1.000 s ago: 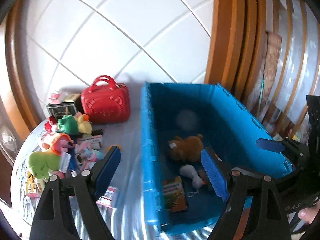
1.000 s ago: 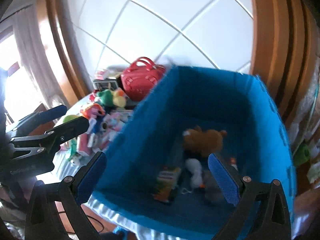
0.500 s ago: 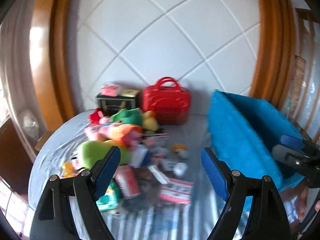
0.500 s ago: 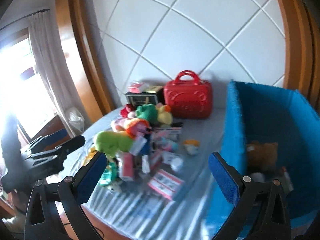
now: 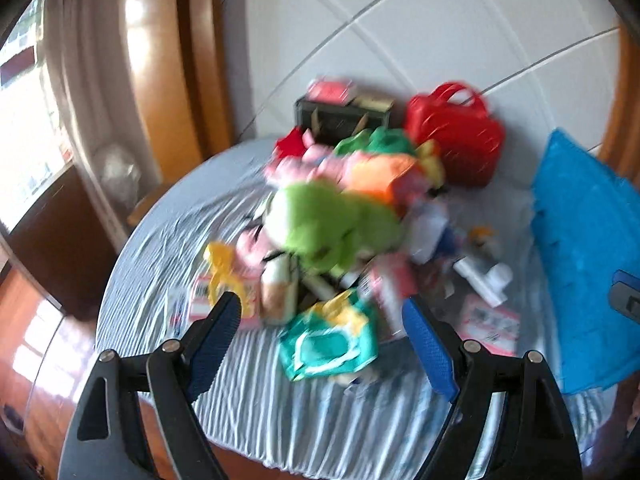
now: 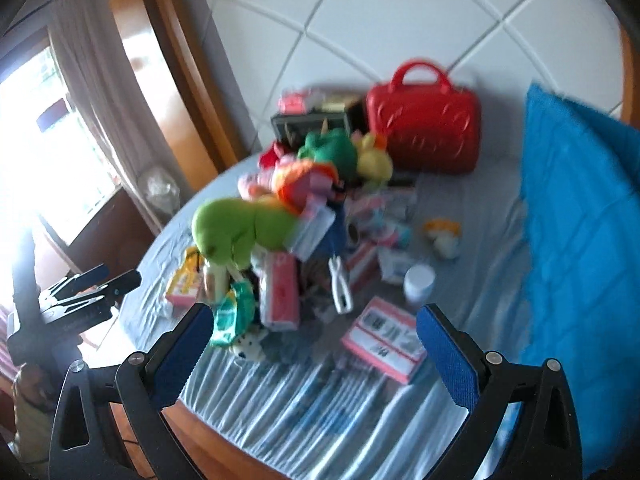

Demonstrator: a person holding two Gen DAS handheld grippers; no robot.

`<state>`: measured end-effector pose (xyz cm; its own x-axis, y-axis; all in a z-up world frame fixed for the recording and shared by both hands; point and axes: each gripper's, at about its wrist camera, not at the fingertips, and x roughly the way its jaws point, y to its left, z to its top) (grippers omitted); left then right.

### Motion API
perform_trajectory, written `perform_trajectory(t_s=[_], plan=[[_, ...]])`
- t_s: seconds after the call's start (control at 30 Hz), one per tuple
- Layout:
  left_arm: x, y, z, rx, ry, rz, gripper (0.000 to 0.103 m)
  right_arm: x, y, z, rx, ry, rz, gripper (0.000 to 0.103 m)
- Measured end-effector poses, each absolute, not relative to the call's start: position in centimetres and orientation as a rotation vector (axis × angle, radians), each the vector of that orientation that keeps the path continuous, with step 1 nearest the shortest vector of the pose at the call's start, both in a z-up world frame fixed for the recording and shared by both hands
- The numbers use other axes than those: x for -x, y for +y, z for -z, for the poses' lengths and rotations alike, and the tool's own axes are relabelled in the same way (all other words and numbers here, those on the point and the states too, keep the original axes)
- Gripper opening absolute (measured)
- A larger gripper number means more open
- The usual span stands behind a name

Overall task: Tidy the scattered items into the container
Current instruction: 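Lift both tools out of the crate and back over the pile, then grasp the green wipes pack with left tool while right tool grasps white bear plush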

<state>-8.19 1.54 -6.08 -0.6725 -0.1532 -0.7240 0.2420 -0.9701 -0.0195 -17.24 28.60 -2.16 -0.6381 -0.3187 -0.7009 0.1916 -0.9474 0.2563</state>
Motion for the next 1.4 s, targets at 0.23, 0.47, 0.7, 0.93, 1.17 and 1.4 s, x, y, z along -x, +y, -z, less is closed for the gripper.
perform_trajectory(t_s=[0.23,0.47,0.7,0.93,1.17,1.4], plan=[[8.5,0.0,13.4,-1.273,0.251,2.565,0.083,20.6,27.7,8.2,-1.253,-0.268,2.492,0.103],[9.5,-2.4,17.7,-1.378,0.271,2.502,0.083,21.9,24.1,11.6,-1.323,-0.255,2.418,0.103],[12.1,-4.7,18.9,-1.466,0.166,2.590,0.083,22.8,19.6,15.1,-1.435,-0.317,2.456,0.103],[12.8,-6.3,20.7,-1.569,0.036,2.731,0.083,22.5,15.5,17.9,-1.489,-0.504,2.503,0.071],[12.9,-6.8,22.9,-1.662,0.044,2.766,0.083,23.6,12.8,18.6,-1.492,-0.551,2.522,0.056],[12.4,-7.5,23.3,-1.669,0.099,2.769,0.083,25.3,11.4,19.4,-1.526,-0.563,2.497,0.017]])
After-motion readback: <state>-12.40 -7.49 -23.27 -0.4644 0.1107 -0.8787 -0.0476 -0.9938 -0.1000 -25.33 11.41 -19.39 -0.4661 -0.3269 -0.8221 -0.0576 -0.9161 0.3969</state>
